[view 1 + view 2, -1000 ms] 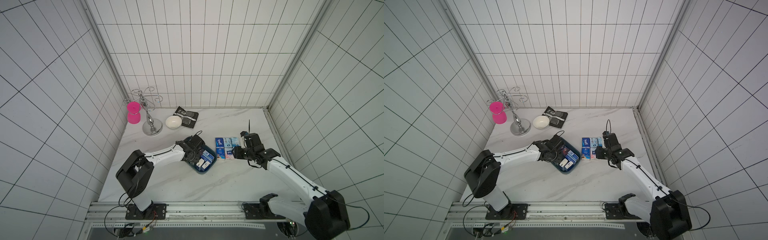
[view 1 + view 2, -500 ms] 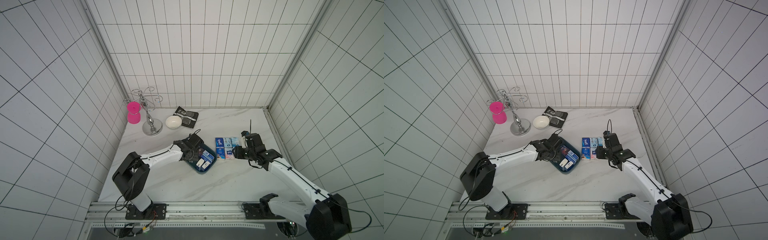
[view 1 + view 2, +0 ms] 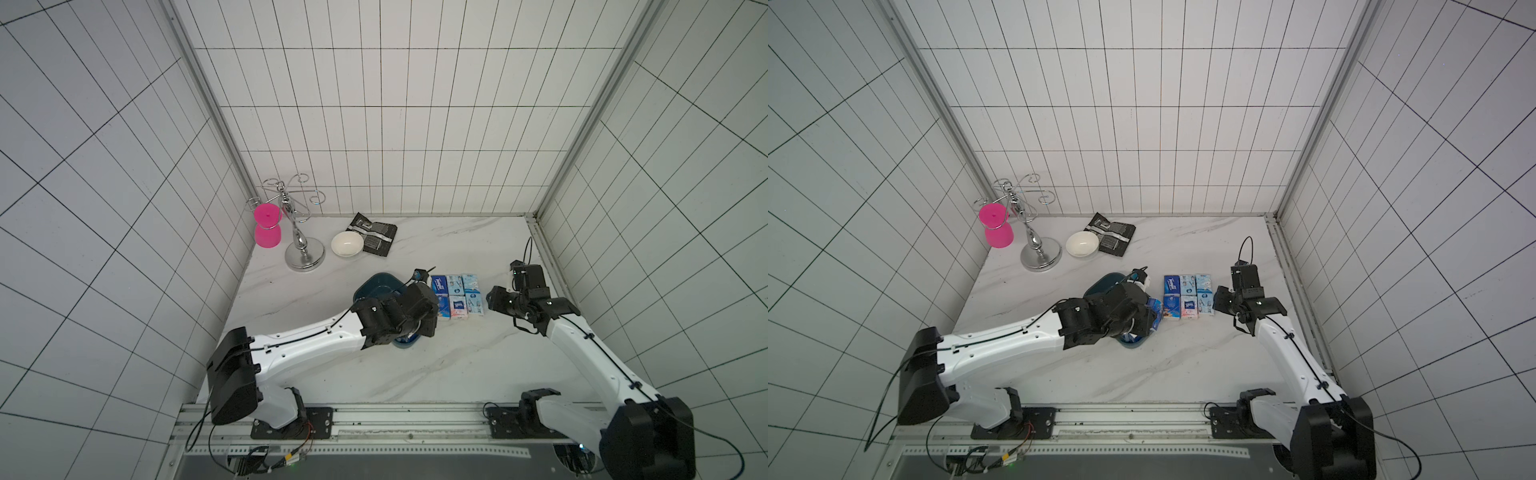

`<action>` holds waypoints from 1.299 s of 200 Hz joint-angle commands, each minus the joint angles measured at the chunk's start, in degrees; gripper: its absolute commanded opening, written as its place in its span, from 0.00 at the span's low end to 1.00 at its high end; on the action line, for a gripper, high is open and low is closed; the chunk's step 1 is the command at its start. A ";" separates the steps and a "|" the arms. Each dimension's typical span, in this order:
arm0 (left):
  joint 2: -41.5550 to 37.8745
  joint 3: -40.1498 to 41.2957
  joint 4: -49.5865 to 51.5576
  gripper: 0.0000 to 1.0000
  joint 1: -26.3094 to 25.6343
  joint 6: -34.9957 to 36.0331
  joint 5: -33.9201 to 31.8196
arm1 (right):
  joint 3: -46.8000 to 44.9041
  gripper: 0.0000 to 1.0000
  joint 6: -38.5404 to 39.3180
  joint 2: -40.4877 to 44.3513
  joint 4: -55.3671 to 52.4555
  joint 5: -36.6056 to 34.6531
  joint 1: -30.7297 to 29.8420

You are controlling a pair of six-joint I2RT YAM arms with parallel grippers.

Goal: Take the pocket tissues out of the storage box
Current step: Place the pocket tissues at the center of the board.

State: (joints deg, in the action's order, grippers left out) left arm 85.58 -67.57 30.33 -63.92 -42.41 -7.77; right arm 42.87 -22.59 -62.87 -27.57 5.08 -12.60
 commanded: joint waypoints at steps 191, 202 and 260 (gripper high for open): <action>24.32 -6.77 -7.59 0.38 -2.96 -14.91 4.20 | -1.30 0.46 -0.13 2.24 -4.02 2.37 -2.26; 23.14 -6.71 -6.61 0.40 -2.96 -14.41 2.96 | -1.46 0.46 -0.17 2.17 -4.28 2.47 -3.01; 10.36 -6.69 0.76 0.44 -1.80 -9.19 -6.99 | -2.46 0.46 -1.37 2.64 -5.83 5.24 -9.23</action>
State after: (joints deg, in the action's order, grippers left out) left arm 102.61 -73.97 27.22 -66.63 -55.02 -8.27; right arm 41.47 -22.98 -61.08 -31.64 8.58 -19.51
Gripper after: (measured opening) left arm 0.435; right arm 0.462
